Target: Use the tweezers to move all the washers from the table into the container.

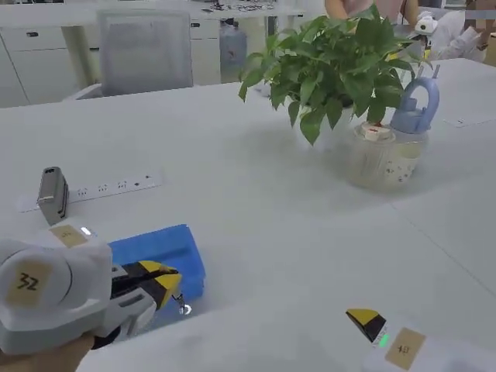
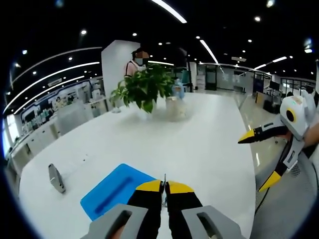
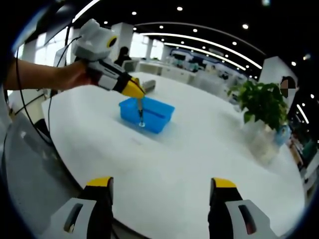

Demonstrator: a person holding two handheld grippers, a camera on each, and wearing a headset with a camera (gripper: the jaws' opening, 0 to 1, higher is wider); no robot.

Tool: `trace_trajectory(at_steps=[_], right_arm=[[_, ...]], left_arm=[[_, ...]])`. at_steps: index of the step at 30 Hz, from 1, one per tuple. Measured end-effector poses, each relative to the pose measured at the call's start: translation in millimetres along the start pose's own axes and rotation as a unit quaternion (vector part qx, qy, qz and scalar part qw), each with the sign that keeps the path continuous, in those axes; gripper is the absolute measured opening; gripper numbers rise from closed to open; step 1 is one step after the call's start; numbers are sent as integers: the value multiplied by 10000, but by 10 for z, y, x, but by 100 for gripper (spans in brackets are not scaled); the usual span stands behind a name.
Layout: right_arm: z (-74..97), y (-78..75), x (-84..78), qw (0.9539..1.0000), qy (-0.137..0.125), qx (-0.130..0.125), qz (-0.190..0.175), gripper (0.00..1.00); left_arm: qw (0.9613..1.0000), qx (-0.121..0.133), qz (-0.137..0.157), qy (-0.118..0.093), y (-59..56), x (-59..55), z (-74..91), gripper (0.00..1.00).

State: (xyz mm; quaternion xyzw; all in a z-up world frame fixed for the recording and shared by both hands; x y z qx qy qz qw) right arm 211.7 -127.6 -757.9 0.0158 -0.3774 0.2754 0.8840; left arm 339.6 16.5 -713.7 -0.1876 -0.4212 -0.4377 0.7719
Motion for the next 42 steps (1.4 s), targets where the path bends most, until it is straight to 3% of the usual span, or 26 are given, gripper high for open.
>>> trace_trajectory(at_steps=[10, 22, 28, 42], right_arm=[[6, -10, 5, 10000, -21, -35, -3, 77], [-4, -11, -9, 10000, 33, -51, 13, 77], [-13, 0, -21, 9999, 86, -39, 59, 77], [-40, 21, -57, 9997, 230, 14, 105, 77]], left_arm=[[9998, 112, -125, -124, 96, 147, 52, 0], [9990, 209, -356, -173, 275, 290, -20, 0], [9992, 219, -322, -76, 364, 237, -125, 0], [9995, 128, -151, 228, 486, -10, -394, 0]])
Point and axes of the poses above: the centre of the closed fingertips' face, and the gripper's own axes: z roughly backward along the fingers, y roughly to its left, x roughly out of its top, the point moved 3 cm from there along z, roughly backward along the fingers, and after that the axes turned 7 degrees about y, right-handed, at the moved point
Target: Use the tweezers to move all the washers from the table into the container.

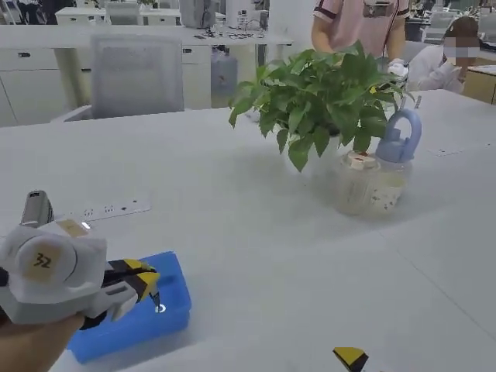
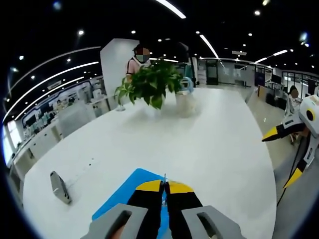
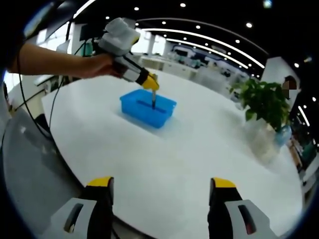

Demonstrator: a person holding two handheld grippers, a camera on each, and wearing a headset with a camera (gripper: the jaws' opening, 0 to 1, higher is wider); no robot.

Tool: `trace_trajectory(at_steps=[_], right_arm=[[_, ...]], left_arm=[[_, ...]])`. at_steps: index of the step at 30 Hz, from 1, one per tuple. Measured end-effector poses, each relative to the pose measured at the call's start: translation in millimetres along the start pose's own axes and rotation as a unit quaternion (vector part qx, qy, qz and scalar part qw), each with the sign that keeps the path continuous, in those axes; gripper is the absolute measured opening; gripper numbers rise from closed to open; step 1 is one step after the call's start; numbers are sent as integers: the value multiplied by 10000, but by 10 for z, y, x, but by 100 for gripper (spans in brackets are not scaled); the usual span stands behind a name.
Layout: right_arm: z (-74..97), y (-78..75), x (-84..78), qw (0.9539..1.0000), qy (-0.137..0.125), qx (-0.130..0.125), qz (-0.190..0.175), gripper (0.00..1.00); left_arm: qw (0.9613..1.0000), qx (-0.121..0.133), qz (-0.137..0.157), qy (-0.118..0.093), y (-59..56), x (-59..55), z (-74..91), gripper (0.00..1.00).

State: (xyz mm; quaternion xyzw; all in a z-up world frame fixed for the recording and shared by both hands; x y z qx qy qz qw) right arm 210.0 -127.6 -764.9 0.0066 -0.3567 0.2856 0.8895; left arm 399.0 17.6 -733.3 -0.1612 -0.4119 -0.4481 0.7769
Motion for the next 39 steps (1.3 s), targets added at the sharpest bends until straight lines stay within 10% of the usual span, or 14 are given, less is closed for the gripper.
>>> trace_trajectory(at_steps=[22, 34, 39], right_arm=[[-12, 12, -16, 10000, 86, 15, 27, 77], [-11, 63, 25, 9997, 28, 235, -4, 77], [12, 122, 93, 9968, -87, 748, -268, 73]], left_arm=[[9997, -87, 95, 227, -4, -175, -143, 0], [9995, -88, 113, -294, -51, 57, 286, 0], [9962, -612, 70, -621, -233, 205, 547, 0]])
Point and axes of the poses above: the centre of the closed fingertips' face, and the gripper's own axes: z roughly backward along the fingers, y roughly to its left, x roughly out of its top, the point moved 3 cm from there along z, roughly backward along the fingers, and after that the axes turned 7 degrees about y, right-handed, at the moved point
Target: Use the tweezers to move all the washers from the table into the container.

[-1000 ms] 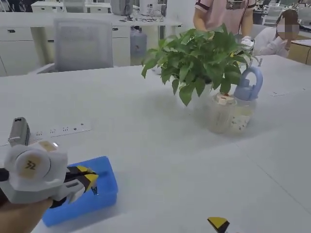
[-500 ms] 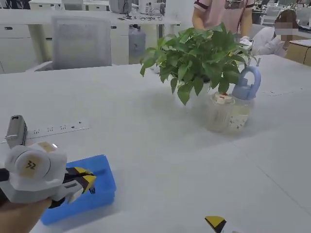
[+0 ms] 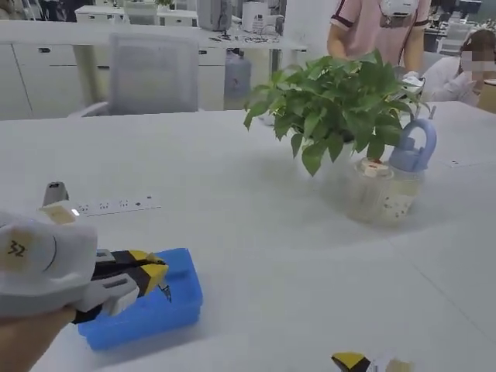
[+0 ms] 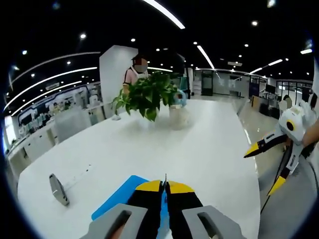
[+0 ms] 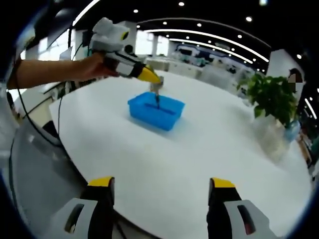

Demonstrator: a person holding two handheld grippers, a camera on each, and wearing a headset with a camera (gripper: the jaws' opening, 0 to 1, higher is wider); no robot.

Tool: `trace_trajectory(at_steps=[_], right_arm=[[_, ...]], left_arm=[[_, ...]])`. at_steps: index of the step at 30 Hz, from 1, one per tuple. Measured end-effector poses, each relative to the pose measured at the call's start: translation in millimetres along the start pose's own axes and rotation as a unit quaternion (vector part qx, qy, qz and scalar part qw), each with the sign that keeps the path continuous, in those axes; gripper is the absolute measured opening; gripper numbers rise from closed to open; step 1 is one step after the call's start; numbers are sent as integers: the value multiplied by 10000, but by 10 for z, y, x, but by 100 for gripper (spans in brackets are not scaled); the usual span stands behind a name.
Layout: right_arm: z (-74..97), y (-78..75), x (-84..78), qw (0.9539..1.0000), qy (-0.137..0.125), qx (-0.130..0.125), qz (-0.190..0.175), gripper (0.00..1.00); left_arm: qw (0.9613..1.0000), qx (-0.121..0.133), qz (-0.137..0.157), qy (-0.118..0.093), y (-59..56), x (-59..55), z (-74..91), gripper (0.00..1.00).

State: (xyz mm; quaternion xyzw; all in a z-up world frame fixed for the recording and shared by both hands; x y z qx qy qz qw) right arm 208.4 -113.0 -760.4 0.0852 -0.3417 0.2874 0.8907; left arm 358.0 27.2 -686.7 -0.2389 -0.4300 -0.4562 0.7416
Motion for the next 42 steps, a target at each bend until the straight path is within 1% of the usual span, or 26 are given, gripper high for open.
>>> trace_trajectory(at_steps=[1, 2, 3, 4, 7, 8, 9, 11, 12, 13, 15, 16, 17, 20, 21, 26, 28, 30, 31, 32, 34, 35, 36, 38, 40, 42], right_arm=[[4, -1, 16, 10000, -20, 63, -15, 71], [7, -27, 62, 9999, -65, 74, 19, 69], [10, -29, 108, 9998, -109, 133, 47, 67], [5, -7, 215, 9991, -263, 343, 48, 64], [5, 28, 440, 9957, -536, 750, -77, 56], [6, 53, 558, 9929, -668, 979, -134, 53], [11, 73, 666, 9905, -767, 1134, -122, 51], [11, 95, 825, 9871, -914, 1313, 8, 44], [6, 103, 879, 9860, -946, 1375, 57, 43], [-6, 132, 948, 9835, -972, 1521, 102, 41], [-20, 193, 1031, 9789, -994, 1782, 128, 39], [-26, 235, 1060, 9756, -988, 1954, 161, 36], [-31, 307, 1089, 9705, -931, 2219, 175, 35], [-60, 447, 1129, 9621, -850, 2576, 281, 33], [-72, 496, 1141, 9602, -817, 2648, 339, 32], [-133, 626, 1198, 9549, -782, 2817, 524, 26], [-153, 667, 1215, 9512, -741, 2946, 539, 21], [-157, 700, 1243, 9465, -743, 3091, 561, 18], [-139, 738, 1265, 9421, -740, 3221, 571, 15], [-132, 753, 1285, 9399, -756, 3278, 582, 13], [-124, 787, 1318, 9361, -736, 3380, 635, 10], [-131, 800, 1321, 9358, -707, 3390, 660, 10], [-127, 825, 1325, 9333, -709, 3442, 739, 9], [-125, 863, 1330, 9302, -648, 3516, 831, 8], [-125, 885, 1330, 9296, -598, 3501, 985, 6], [-132, 903, 1327, 9288, -515, 3429, 1309, 6]], left_arm=[[10000, -44, -12, -33, -26, 23, 44, 0], [9998, -130, -73, -122, -68, 59, 100, 0], [9995, -239, -109, -150, -110, 79, 136, 0], [9992, -359, -135, -118, -153, 82, 169, 0], [9974, -640, -280, -149, -280, 136, 280, 0], [9960, -809, -343, -145, -348, 148, 320, 0], [9944, -964, -411, -124, -412, 150, 357, 0], [9920, -1161, -486, -106, -492, 144, 402, 0], [9898, -1338, -468, -108, -553, 147, 438, 0], [9890, -1406, -454, -123, -580, 152, 460, 0], [9856, -1629, -434, -113, -647, 156, 512, 0], [9845, -1694, -429, -111, -670, 161, 535, 0], [9840, -1722, -451, -106, -684, 162, 547, 0], [9805, -1903, -467, -119, -735, 172, 598, 0], [9789, -1995, -423, -140, -756, 179, 621, 0], [9754, -2169, -392, -94, -802, 154, 670, 0], [9744, -2211, -410, -66, -813, 140, 697, 0], [9727, -2286, -395, -55, -834, 132, 730, 0], [9718, -2324, -389, -63, -846, 125, 749, 0], [9714, -2343, -381, -53, -853, 118, 757, 0], [9715, -2341, -378, -50, -855, 98, 780, 0], [9716, -2341, -326, -70, -844, 94, 802, 0], [9717, -2339, -312, -81, -841, 93, 809, 0], [9732, -2278, -300, -110, -826, 77, 836, 0], [9748, -2207, -295, -144, -818, 51, 860, 0], [9771, -2102, -300, -154, -814, 22, 886, 0]])
Point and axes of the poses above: the centre of the closed fingertips' face, and the gripper's own axes: z roughly backward along the fingers, y roughly to its left, x roughly out of its top, the point moved 3 cm from there along z, roughly backward along the fingers, and after that the axes turned 7 degrees about y, right-handed, at the moved point
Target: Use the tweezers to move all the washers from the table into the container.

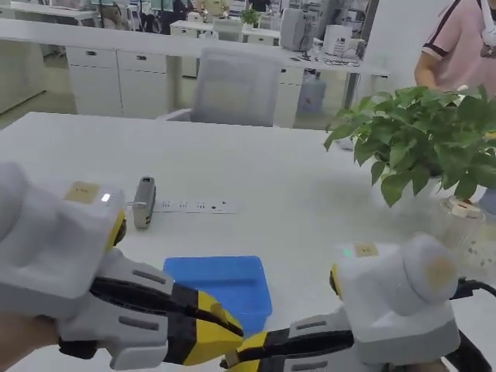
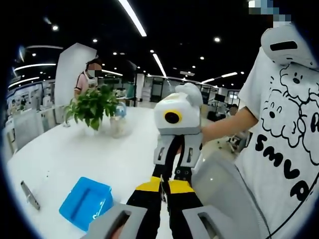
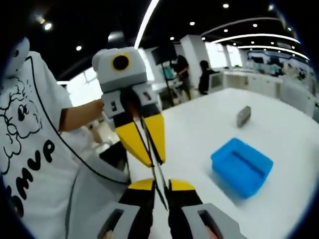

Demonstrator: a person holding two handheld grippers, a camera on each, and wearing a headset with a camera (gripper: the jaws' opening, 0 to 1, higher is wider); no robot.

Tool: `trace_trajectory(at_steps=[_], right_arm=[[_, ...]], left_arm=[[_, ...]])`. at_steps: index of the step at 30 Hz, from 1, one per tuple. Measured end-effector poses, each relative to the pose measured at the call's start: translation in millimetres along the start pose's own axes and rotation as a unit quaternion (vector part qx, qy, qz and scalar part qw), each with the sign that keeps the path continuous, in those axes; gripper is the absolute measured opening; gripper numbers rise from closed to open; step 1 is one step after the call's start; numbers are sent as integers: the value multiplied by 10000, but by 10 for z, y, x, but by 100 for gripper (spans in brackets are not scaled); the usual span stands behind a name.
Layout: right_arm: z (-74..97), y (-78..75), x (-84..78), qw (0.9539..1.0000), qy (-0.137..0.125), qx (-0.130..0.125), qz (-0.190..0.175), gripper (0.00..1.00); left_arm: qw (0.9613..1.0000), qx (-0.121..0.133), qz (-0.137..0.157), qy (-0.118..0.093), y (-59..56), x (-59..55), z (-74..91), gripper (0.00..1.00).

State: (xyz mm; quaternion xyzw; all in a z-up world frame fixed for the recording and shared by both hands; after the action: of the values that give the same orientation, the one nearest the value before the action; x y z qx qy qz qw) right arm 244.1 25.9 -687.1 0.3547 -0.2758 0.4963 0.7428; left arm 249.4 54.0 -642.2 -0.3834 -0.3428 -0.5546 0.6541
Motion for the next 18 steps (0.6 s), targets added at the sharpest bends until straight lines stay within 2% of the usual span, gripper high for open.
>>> trace_trajectory(at_steps=[2, 3, 4, 6, 7, 9, 10, 12, 14, 16, 17, 18], right_arm=[[-23, 20, -4, 9995, 239, 37, 207, 5], [-32, 22, -9, 9990, 346, 46, 288, 5], [-41, -1, -29, 9975, 546, -9, 456, 5], [-59, -30, -55, 9952, 737, -10, 642, 4], [-68, -45, -63, 9949, 775, -21, 643, 4], [-76, -90, -107, 9922, 978, -54, 776, 4], [-75, -118, -147, 9891, 1166, -89, 899, 4], [-84, -149, -188, 9843, 1387, -146, 1084, 4], [-108, -169, -244, 9786, 1644, -122, 1235, 5], [-145, -190, -279, 9766, 1773, -46, 1218, 5], [-155, -205, -294, 9748, 1843, -38, 1253, 5], [-164, -227, -312, 9722, 1932, -52, 1321, 5]], left_arm=[[9999, 80, 61, -23, -18, -32, 18, 0], [9996, 149, 226, 13, -13, -66, 20, 1], [9986, 302, 441, 51, 7, -101, 25, 5], [9979, 429, 464, 152, -16, -195, 36, 14], [9968, 542, 565, 163, -10, -230, 47, 20], [9943, 713, 780, 112, -28, -297, 92, 24], [9915, 852, 975, 77, -37, -340, 132, 28], [9865, 1050, 1250, 139, -49, -435, 190, 38], [9798, 1210, 1573, 257, -95, -565, 245, 55], [9739, 1296, 1841, 306, -161, -676, 282, 70], [9717, 1348, 1911, 336, -182, -718, 299, 72], [9676, 1545, 1968, 338, -191, -776, 337, 73]])
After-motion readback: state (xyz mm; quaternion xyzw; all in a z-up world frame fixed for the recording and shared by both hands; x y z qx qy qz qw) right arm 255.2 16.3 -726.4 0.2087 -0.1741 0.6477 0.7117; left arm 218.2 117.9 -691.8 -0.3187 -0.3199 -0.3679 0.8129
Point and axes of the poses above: the centre of the closed fingertips' face, and the gripper's own axes: z roughly backward along the fingers, y roughly to its left, x roughly out of its top, the point moved 3 cm from there along z, roughly backward along the fingers, and after that the axes turned 7 degrees about y, right-handed, at the moved point
